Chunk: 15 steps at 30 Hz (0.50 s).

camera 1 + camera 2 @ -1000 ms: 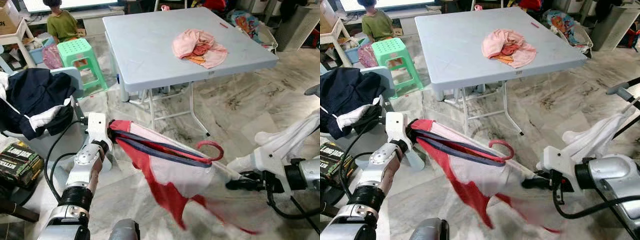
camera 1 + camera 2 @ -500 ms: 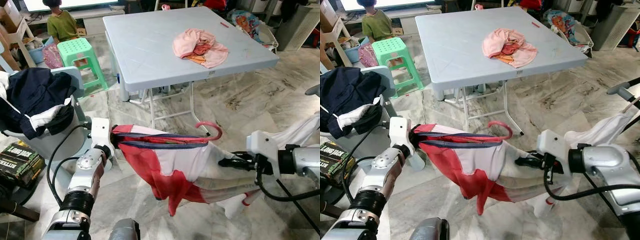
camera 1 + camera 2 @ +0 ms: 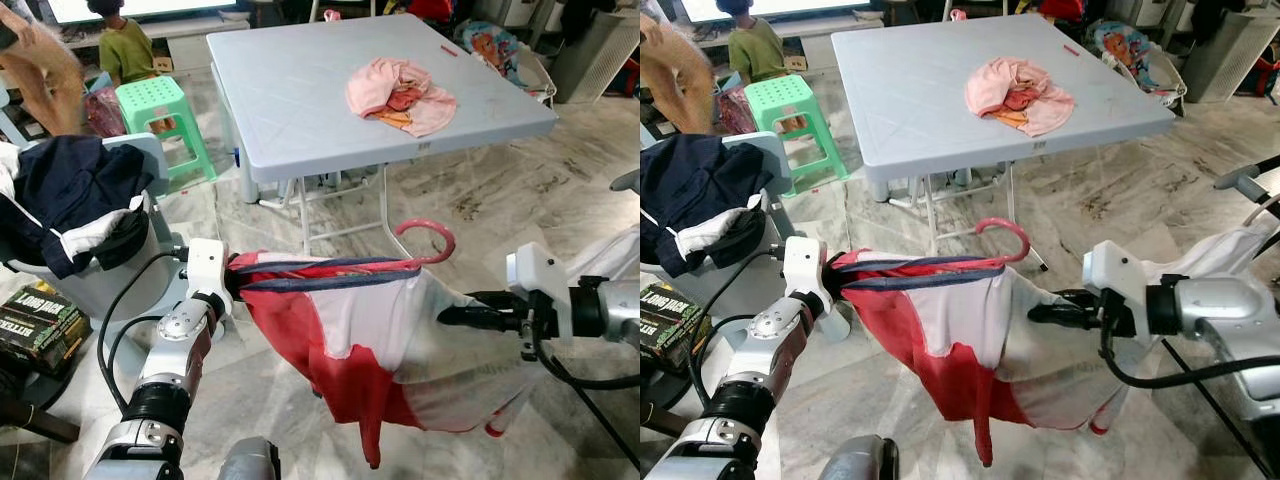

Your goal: Hang hanger

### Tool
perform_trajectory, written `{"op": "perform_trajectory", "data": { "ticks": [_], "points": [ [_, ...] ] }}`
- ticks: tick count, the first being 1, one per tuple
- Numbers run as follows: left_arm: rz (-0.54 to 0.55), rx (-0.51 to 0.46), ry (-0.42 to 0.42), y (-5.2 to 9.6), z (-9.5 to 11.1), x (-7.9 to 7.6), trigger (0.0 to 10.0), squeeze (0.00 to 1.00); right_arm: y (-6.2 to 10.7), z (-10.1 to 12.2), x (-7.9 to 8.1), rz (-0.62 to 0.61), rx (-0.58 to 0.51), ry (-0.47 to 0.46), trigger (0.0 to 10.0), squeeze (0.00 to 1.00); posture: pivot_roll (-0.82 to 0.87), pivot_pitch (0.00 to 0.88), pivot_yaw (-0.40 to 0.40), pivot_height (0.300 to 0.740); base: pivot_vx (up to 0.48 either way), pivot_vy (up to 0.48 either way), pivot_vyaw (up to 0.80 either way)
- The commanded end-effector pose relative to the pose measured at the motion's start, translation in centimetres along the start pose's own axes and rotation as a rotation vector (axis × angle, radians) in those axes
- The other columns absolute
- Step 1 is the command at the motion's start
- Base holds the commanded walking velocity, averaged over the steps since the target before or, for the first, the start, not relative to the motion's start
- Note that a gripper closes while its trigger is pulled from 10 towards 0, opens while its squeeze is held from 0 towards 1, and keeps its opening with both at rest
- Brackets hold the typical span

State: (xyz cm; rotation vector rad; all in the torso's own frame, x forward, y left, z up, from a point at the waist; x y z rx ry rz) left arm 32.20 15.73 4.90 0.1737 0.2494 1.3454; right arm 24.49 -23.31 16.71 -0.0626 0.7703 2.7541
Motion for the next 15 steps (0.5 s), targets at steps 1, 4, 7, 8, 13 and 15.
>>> {"op": "perform_trajectory", "data": {
  "ticks": [1, 4, 7, 8, 13, 15],
  "points": [
    [0.057, 0.023, 0.009, 0.14, -0.24, 1.08, 0.0, 0.0, 0.86, 1.05, -0.03, 0.01, -0.025, 0.035, 10.0, 0.0, -0.03, 0.0, 0.009, 0.74, 0.0, 0.0, 0.0],
    [0.062, 0.022, 0.021, 0.15, -0.21, 1.1, 0.0, 0.0, 0.87, 0.99, 0.02, 0.024, -0.014, 0.032, 10.0, 0.0, -0.03, 0.0, 0.007, 0.74, 0.0, 0.0, 0.0],
    [0.075, 0.026, 0.016, 0.12, -0.38, 1.29, 0.0, 0.0, 0.86, 0.93, 0.09, 0.039, -0.004, 0.027, 10.0, 0.0, -0.04, 0.0, 0.007, 0.74, 0.0, 0.0, 0.0],
    [0.083, 0.029, 0.022, 0.09, -0.45, 1.35, 0.0, 0.0, 1.16, 0.73, 0.35, 0.05, 0.003, 0.023, 10.0, 0.0, -0.04, 0.0, 0.007, 0.74, 0.0, 0.0, 0.0],
    [0.075, 0.034, 0.026, 0.08, -0.45, 1.22, 0.0, 0.0, 1.31, 1.19, 0.63, 0.057, -0.007, 0.027, 10.0, 0.0, -0.04, 0.0, 0.008, 0.74, 0.0, 0.0, 0.0],
    [0.073, 0.039, 0.028, 0.08, -0.56, 1.16, 0.0, 0.0, 1.3, 1.48, 0.65, 0.06, -0.025, 0.023, 10.0, 0.0, -0.04, 0.0, 0.008, 0.74, 0.0, 0.0, 0.0]
  ]
}}
Point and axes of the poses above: a point about 5 cm out from each wrist's last joint towards the gripper, its own y axis pointing back from the gripper into the wrist, its own z axis along the axis of the wrist's last joint, x = y × z, the point moved 1 cm from there along -y, pointing out of the wrist towards the gripper, and after that the axes turned 1 degree about y, right-handed, at the moved point
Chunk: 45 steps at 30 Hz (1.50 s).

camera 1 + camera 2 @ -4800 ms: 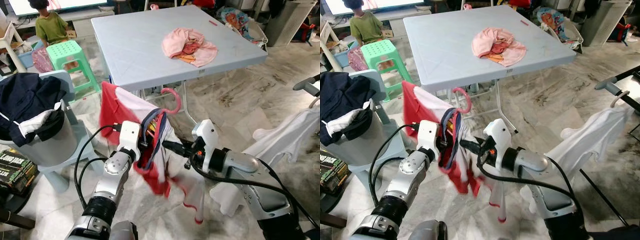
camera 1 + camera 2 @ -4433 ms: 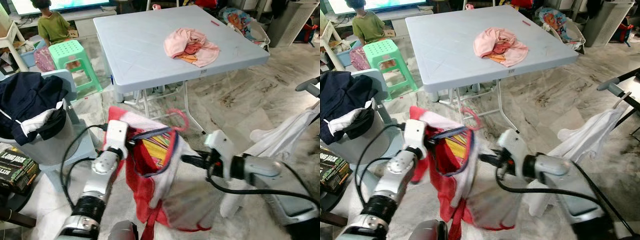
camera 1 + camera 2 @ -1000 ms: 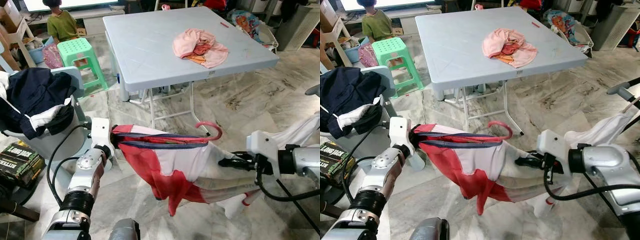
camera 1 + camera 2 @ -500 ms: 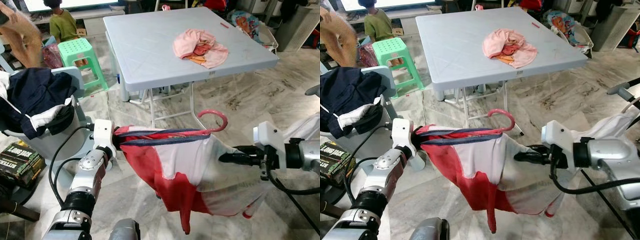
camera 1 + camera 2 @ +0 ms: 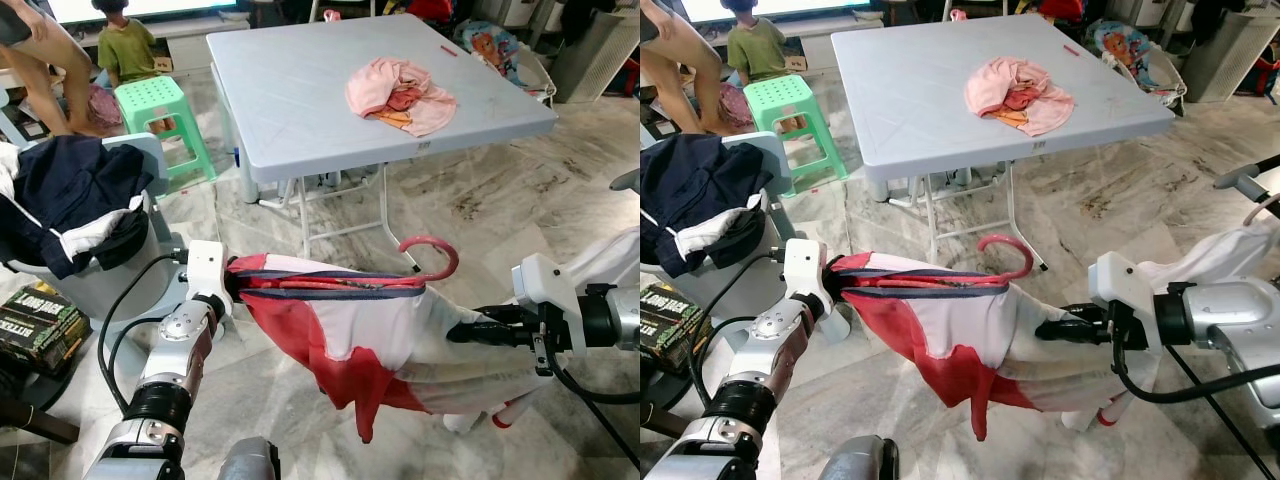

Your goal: Hang hanger

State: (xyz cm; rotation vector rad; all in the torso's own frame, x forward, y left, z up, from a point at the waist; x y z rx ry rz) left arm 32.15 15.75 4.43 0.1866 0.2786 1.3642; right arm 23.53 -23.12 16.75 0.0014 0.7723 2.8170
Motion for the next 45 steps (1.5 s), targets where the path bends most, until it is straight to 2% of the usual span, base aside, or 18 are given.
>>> {"op": "perform_trajectory", "data": {
  "ticks": [1, 5, 10, 11, 16, 19, 20, 21, 24, 26, 27, 30, 32, 33, 34, 39, 43, 45],
  "points": [
    [0.053, 0.014, 0.012, 0.1, -0.1, 1.1, 0.0, 0.0, 1.2, 1.4, -0.2, -0.01, -0.018, 0.051, 10.0, 0.0, -0.04, 0.0, 0.008, 0.74, 0.0, 0.0, 0.0],
    [-0.027, 0.101, -0.004, 0.2, -1.8, -0.3, 0.0, 0.0, 1.1, 4.3, -1.4, -0.095, -0.213, 0.066, 10.0, 0.0, -0.04, 0.0, 0.01, 0.74, 0.0, 0.0, 0.0],
    [-0.089, 0.115, -0.03, 0.3, -2.3, -1.8, 0.0, 0.0, 0.9, 6.0, -2.4, -0.162, -0.38, 0.036, 10.0, 0.0, -0.04, 0.0, 0.01, 0.74, 0.0, 0.0, 0.0],
    [-0.105, 0.098, -0.028, 0.3, -2.2, -2.6, 0.0, 0.0, 0.5, 6.6, -2.8, -0.19, -0.477, -0.003, 10.0, 0.0, -0.03, 0.0, 0.008, 0.74, 0.0, 0.0, 0.0],
    [-0.108, 0.074, -0.018, 0.2, -1.9, -3.2, 0.0, 0.0, -0.2, 7.0, -3.0, -0.229, -0.557, -0.039, 10.0, 0.0, -0.03, 0.0, 0.008, 0.74, 0.0, 0.0, 0.0],
    [-0.143, 0.069, -0.037, 0.0, -1.6, -4.0, 0.0, 0.0, -1.6, 7.0, -4.1, -0.373, -0.593, -0.056, 10.0, 0.0, -0.03, 0.0, 0.011, 0.74, 0.0, 0.0, 0.0],
    [-0.181, 0.072, -0.053, 0.0, -1.6, -4.5, 3.0, 0.0, -2.0, 6.7, -4.4, -0.415, -0.585, -0.066, 10.0, 0.0, -0.03, 0.0, 0.012, 0.74, 0.0, 0.0, 0.0],
    [-0.293, 0.06, -0.084, 0.4, -1.5, -5.9, 10.0, 1.0, -2.8, 6.0, -4.9, -0.467, -0.545, -0.072, 10.0, 0.0, -0.03, 0.0, 0.014, 0.74, 0.0, 0.0, 0.0],
    [-0.361, 0.059, -0.105, 0.6, -1.5, -6.6, 10.0, 1.0, -3.0, 5.7, -4.9, -0.475, -0.521, -0.063, 10.0, 0.0, -0.03, 0.0, 0.014, 0.74, 0.0, 0.0, 0.0],
    [-0.479, 0.052, -0.25, 1.4, -1.8, -7.8, 10.0, 1.0, -3.5, 4.7, -5.2, -0.51, -0.433, -0.019, 10.0, 0.0, -0.02, 0.0, 0.014, 0.74, 0.0, 0.0, 0.0],
    [-0.55, 0.043, -0.39, 2.1, -2.0, -8.3, 10.0, 1.0, -3.8, 3.8, -5.8, -0.566, -0.331, 0.046, 10.0, 0.0, -0.02, 0.0, 0.014, 0.74, 0.0, 0.0, 0.0],
    [-0.599, 0.033, -0.452, 2.5, -1.9, -8.4, 10.0, 1.0, -3.9, 3.5, -6.3, -0.602, -0.287, 0.093, 10.0, 0.0, -0.01, 0.0, 0.009, 0.74, 0.0, 0.0, 0.0],
    [-0.677, 0.028, -0.546, 3.3, -1.9, -8.5, 10.0, 1.0, -4.1, 3.3, -7.0, -0.651, -0.266, 0.101, 10.0, 0.0, -0.01, 0.0, 0.007, 0.74, 0.0, 0.0, 0.0],
    [-0.703, 0.003, -0.652, 3.7, -1.7, -8.4, 10.0, 1.0, -4.2, 2.8, -7.8, -0.705, -0.211, 0.13, 10.0, 0.0, 0.0, 0.0, 0.005, 0.74, 0.0, 0.0, 0.0],
    [-0.701, -0.015, -0.68, 3.8, -1.5, -8.3, 10.0, 1.0, -4.4, 2.7, -7.9, -0.713, -0.188, 0.155, 10.0, 0.0, 0.0, 0.0, 0.004, 0.74, 0.0, 0.0, 0.0],
    [-0.586, -0.1, -0.677, 3.5, -0.3, -7.1, 10.0, 1.0, -5.6, 2.0, -7.9, -0.667, -0.139, 0.232, 10.0, 0.0, 0.01, 0.0, 0.004, 0.74, 0.0, 0.0, 0.0],
    [-0.637, -0.137, -0.649, 4.3, 0.6, -7.2, 10.0, 1.0, -6.3, 0.9, -7.1, -0.522, -0.075, 0.258, 10.0, 0.0, 0.01, 0.0, 0.004, 0.74, 0.0, 0.0, 0.0],
    [-0.716, -0.12, -0.651, 4.9, 0.5, -7.5, 10.0, 1.0, -6.3, 0.5, -6.9, -0.474, -0.041, 0.276, 10.0, 0.0, 0.01, 0.0, -0.001, 0.74, 0.0, 0.0, 0.0]
  ]
}}
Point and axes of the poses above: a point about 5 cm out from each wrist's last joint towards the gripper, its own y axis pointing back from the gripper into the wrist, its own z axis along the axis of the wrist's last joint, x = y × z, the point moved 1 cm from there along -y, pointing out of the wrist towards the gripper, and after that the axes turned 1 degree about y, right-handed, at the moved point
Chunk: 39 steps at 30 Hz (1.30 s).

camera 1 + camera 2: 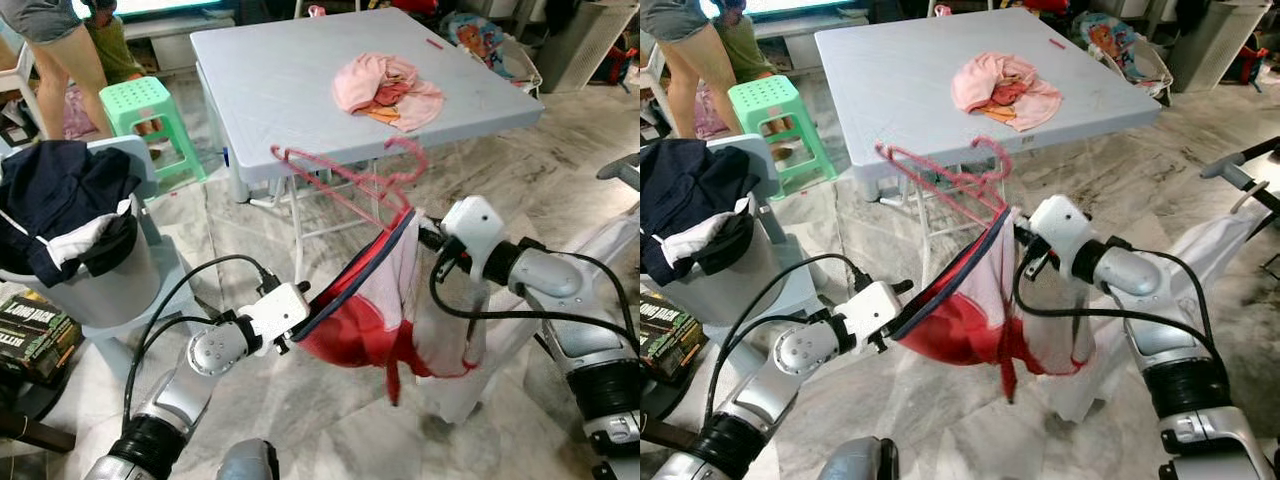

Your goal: Hang hanger

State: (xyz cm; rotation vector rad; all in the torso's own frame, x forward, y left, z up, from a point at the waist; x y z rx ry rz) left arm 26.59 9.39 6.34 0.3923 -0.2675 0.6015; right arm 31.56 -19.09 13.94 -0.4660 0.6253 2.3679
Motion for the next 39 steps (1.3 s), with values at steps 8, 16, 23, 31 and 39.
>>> {"op": "perform_trajectory", "data": {
  "ticks": [8, 16, 23, 31, 39],
  "points": [
    [-0.229, -0.041, -0.022, 1.4, 1.1, -1.9, 10.0, 1.0, 0.2, -1.2, 0.2, 0.201, 0.098, 0.065, 10.0, 0.0, 0.01, 0.0, -0.001, 0.74, 0.0, 0.0, 0.0],
    [-0.196, -0.066, 0.027, 2.0, 1.5, -0.8, 10.0, 1.0, 1.2, -3.0, 2.3, 0.463, 0.186, 0.109, 10.0, 0.0, 0.02, 0.0, 0.0, 0.74, 0.0, 0.0, 0.0],
    [-0.2, -0.027, 0.04, 2.5, 0.6, -0.4, 10.0, 1.0, 1.9, -1.9, 2.1, 0.574, 0.132, 0.09, 10.0, 0.0, 0.01, 0.0, -0.001, 0.74, 0.0, 0.0, 0.0],
    [-0.242, -0.012, 0.078, 2.3, 0.2, -0.3, 10.0, 0.0, 2.6, -0.7, 2.3, 0.682, 0.096, 0.095, 10.0, 0.0, 0.01, 0.0, -0.003, 0.74, 0.0, 0.0, 0.0],
    [-0.302, -0.037, 0.106, 1.3, 0.6, -0.6, 0.0, 0.0, 3.3, -0.4, 2.5, 0.758, 0.103, 0.104, 10.0, 0.0, 0.0, 0.0, -0.004, 0.74, 0.0, 0.0, 0.0]
  ]
}}
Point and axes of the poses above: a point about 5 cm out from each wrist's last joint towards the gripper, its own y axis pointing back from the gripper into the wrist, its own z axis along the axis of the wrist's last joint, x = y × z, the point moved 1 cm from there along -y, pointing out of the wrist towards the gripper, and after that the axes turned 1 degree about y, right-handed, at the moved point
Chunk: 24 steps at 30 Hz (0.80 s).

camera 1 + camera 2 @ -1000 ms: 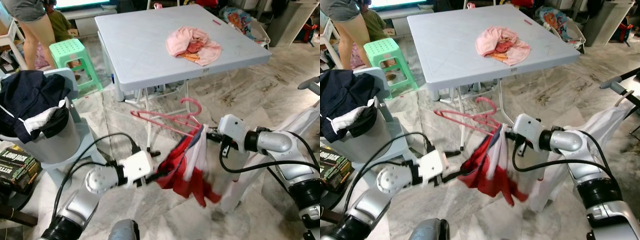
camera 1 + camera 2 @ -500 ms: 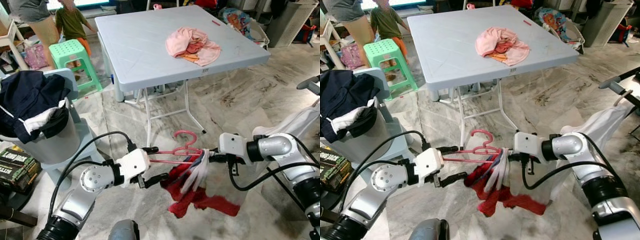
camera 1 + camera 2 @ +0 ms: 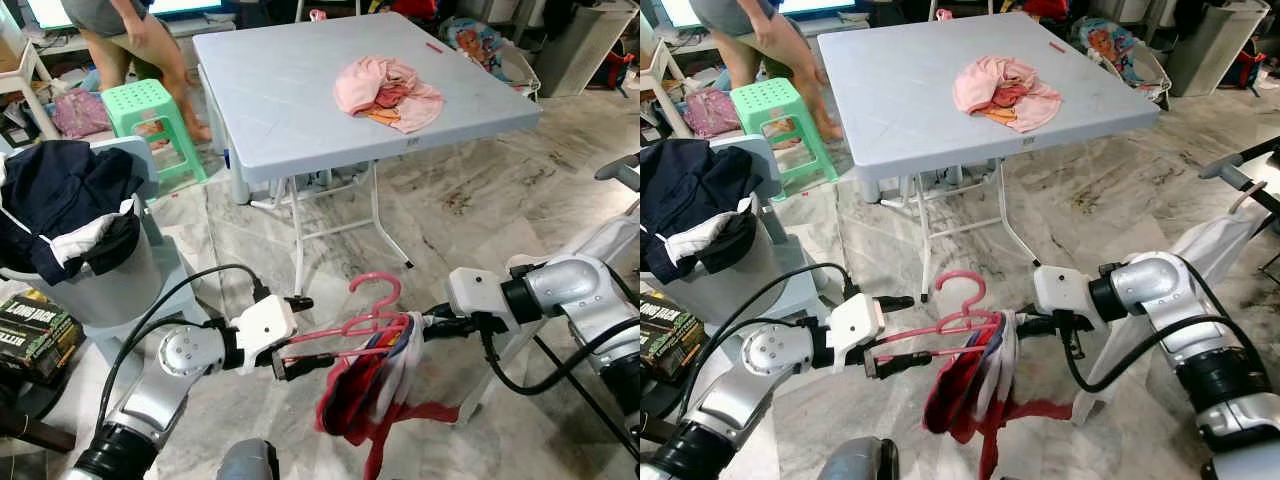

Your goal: Hang hanger

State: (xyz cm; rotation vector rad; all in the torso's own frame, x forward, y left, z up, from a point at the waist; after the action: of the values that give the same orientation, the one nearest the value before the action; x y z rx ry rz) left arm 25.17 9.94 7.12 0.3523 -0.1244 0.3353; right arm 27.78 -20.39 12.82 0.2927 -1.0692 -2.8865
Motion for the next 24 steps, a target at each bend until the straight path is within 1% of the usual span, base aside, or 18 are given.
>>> {"op": "perform_trajectory", "data": {
  "ticks": [1, 7, 9, 15, 24],
  "points": [
    [-0.025, 0.002, 0.009, -0.3, 0.0, -0.1, 0.0, 0.0, 0.5, 0.5, 0.0, 0.023, 0.008, 0.035, 10.0, 0.0, 0.0, 0.0, -0.004, 0.74, 0.0, 0.0, 0.0],
    [-0.064, 0.001, 0.027, -0.7, -0.1, -0.2, 0.0, 0.0, 0.5, 0.6, -0.1, 0.023, 0.011, 0.04, 10.0, 0.0, -0.01, 0.0, -0.005, 0.74, 0.0, 0.0, 0.0],
    [-0.088, -0.002, 0.046, -0.8, -0.1, -0.4, 0.0, 0.0, 0.5, 0.6, -0.1, 0.028, 0.014, 0.043, 10.0, 0.0, -0.01, 0.0, -0.004, 0.74, 0.0, 0.0, 0.0],
    [-0.103, 0.005, 0.023, -1.0, -0.2, -0.3, 0.0, 0.0, 0.5, 0.6, 0.0, 0.034, 0.017, 0.043, 10.0, 0.0, -0.01, 0.0, -0.006, 0.74, 0.0, 0.0, 0.0],
    [-0.116, 0.004, 0.025, -1.3, -0.2, -0.3, 0.0, 0.0, 0.4, 0.7, -0.1, 0.035, 0.014, 0.041, 10.0, 0.0, -0.01, 0.0, -0.007, 0.74, 0.0, 0.0, 0.0]
  ]
}}
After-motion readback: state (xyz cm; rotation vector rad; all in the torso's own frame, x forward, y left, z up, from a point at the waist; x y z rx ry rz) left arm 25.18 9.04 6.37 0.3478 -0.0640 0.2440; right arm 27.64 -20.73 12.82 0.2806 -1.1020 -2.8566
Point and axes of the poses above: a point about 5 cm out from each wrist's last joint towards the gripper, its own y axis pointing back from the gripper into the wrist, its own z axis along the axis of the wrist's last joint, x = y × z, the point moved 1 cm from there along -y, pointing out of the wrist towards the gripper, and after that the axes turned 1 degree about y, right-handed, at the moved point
